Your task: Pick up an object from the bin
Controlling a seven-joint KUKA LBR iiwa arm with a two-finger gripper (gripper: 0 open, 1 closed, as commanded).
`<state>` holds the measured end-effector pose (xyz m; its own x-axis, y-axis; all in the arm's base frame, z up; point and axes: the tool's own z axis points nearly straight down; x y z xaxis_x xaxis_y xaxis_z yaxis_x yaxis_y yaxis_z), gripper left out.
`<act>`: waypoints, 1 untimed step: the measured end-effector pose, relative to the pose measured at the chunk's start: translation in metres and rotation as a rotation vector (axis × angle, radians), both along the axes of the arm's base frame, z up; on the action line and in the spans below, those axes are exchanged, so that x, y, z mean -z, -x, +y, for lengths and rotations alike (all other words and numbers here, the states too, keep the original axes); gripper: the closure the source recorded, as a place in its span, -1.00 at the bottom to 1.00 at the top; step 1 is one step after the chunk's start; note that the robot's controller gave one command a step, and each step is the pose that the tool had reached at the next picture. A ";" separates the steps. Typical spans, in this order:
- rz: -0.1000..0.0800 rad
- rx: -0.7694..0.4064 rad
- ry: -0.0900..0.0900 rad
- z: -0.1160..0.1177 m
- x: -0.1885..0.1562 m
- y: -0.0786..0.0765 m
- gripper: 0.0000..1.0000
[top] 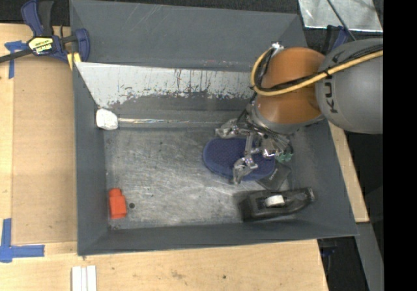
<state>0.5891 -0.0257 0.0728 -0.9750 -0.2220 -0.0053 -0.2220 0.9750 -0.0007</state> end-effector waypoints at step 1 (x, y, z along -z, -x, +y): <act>-0.008 0.001 -0.001 0.001 -0.004 -0.002 1.00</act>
Offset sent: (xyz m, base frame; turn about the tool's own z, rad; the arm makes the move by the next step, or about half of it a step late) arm 0.0000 0.0000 0.0000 0.0000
